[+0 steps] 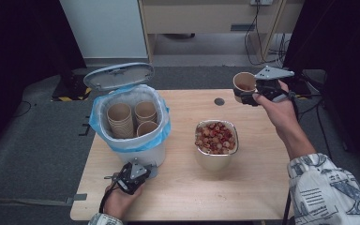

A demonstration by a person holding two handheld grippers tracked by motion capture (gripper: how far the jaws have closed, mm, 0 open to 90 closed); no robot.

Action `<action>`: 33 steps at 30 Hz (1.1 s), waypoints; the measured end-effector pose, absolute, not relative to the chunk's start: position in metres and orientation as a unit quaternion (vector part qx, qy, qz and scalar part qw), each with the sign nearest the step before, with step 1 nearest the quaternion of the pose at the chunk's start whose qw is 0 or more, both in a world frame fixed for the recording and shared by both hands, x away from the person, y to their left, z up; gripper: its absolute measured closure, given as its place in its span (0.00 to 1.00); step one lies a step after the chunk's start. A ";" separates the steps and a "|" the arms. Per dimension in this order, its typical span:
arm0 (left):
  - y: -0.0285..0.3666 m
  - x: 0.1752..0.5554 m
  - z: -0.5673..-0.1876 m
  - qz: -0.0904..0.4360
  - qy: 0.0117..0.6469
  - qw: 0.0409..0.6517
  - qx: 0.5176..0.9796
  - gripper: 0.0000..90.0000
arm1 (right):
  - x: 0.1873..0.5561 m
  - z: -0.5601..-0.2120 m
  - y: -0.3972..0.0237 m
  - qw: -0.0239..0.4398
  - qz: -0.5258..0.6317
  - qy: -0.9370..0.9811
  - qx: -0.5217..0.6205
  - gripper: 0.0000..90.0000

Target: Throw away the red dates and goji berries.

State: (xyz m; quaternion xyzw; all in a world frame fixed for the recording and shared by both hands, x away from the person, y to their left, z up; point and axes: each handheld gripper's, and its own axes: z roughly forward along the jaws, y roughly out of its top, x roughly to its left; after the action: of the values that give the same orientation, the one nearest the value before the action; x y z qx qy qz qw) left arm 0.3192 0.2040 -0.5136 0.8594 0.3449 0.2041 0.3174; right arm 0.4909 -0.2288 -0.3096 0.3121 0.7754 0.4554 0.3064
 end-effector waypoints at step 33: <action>0.204 0.319 -0.514 0.204 0.345 0.317 0.860 1.00 | 0.471 -0.324 -0.218 0.360 0.425 0.802 0.216 0.31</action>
State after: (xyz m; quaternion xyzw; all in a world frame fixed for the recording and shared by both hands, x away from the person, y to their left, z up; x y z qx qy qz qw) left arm 0.3192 0.2040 -0.5136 0.8596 0.3445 0.2044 0.3172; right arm 0.4706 -0.2182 -0.3244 0.2162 0.8018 0.4249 0.3603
